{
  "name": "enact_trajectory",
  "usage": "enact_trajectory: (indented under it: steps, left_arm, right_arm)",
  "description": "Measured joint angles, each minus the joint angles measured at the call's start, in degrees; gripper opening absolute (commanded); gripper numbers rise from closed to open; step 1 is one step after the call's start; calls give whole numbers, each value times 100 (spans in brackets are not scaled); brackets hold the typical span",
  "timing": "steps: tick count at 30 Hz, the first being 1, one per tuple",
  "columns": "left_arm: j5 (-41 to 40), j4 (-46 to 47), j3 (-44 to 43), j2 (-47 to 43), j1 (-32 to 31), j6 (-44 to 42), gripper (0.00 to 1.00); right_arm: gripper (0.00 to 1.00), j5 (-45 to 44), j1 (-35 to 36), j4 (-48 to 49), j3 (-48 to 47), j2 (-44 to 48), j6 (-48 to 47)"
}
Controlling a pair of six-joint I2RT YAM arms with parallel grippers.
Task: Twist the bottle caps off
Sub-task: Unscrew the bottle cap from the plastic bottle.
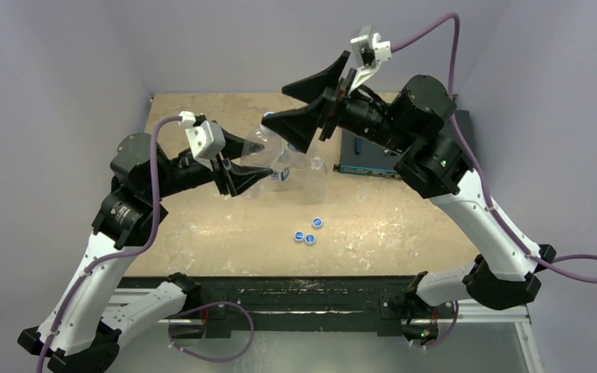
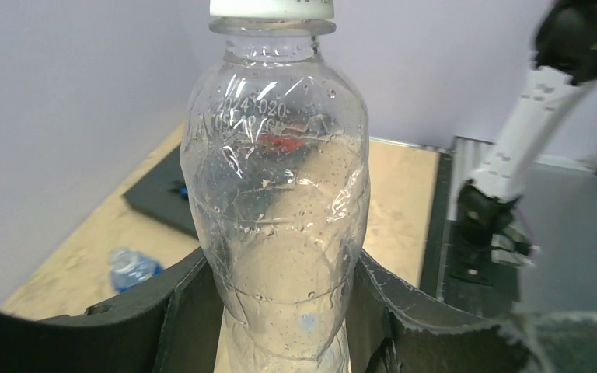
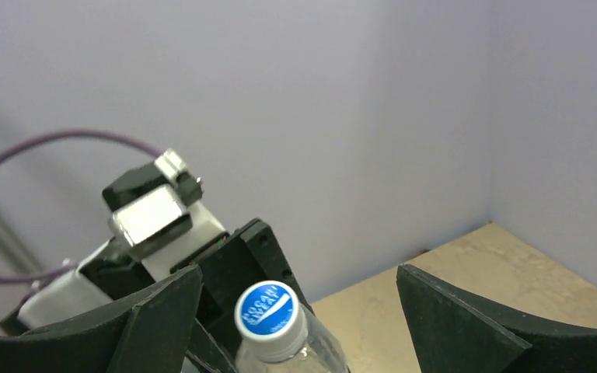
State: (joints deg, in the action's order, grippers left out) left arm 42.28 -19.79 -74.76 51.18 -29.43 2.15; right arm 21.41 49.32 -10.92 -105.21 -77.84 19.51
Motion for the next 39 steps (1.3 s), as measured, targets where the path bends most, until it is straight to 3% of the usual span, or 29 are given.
enact_trajectory:
  steps: [5, 11, 15, 25, 28, 33, 39]
  left_arm:
    - [-1200, -136, 4, 4, 0, -527, 5]
    - [-2124, -179, 4, 35, 0, -793, 5]
    - [-2424, -221, 11, 63, 0, -874, 5]
    - [-2559, -232, 61, 72, 0, -883, 4]
    - [-2562, -229, 63, 68, 0, -883, 4]
    - [-2562, -229, 63, 66, 0, -883, 4]
    - [-2562, -229, 63, 66, 0, -881, 4]
  right_arm:
    - [99, -1237, 122, -319, -645, -140, 114]
    - [98, -2968, 748, -846, -1432, -662, 153]
    - [90, -3558, 938, -1054, -1585, -1019, 190]
    - [56, -3853, 988, -1137, -1585, -1360, 389]
    - [54, -3853, 992, -1047, -1585, -1357, 444]
    - [63, -3842, 992, -1040, -1585, -1364, 511]
    - [41, -3834, 992, -1040, -1585, -1373, 544]
